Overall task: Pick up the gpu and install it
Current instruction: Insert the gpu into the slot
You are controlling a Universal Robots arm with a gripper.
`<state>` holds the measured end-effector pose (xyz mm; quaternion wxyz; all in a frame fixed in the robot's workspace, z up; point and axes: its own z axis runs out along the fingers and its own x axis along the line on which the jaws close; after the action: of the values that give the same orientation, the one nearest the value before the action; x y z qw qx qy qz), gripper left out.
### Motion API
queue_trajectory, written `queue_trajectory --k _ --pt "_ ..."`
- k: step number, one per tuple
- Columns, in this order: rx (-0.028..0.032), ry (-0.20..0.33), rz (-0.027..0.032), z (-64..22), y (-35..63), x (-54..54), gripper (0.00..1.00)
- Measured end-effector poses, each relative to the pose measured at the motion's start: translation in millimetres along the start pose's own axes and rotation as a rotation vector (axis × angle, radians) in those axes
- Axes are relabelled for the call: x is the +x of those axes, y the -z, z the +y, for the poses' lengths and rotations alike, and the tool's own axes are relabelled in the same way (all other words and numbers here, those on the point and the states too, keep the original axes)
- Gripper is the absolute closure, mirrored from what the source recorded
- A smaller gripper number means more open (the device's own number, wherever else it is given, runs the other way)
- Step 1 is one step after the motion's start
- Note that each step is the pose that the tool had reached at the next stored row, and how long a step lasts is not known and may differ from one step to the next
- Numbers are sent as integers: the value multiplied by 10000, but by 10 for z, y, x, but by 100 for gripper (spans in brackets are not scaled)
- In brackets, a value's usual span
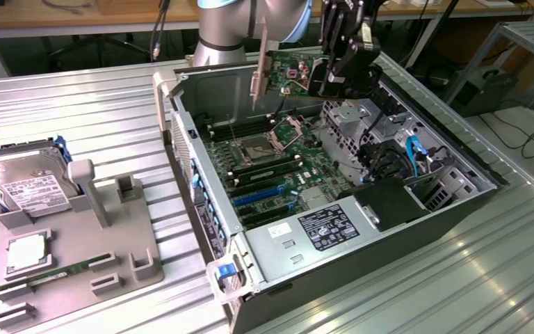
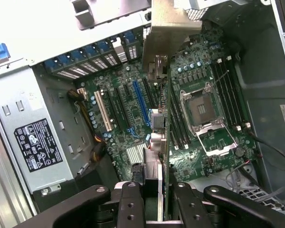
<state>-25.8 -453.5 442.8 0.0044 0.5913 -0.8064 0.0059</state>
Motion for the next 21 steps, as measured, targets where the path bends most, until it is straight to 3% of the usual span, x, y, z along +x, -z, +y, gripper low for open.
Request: queue_trajectory --k 13,21 --pt "19 1364 -7 0 0 0 72" --pt "26 1908 -8 0 -1 0 72"
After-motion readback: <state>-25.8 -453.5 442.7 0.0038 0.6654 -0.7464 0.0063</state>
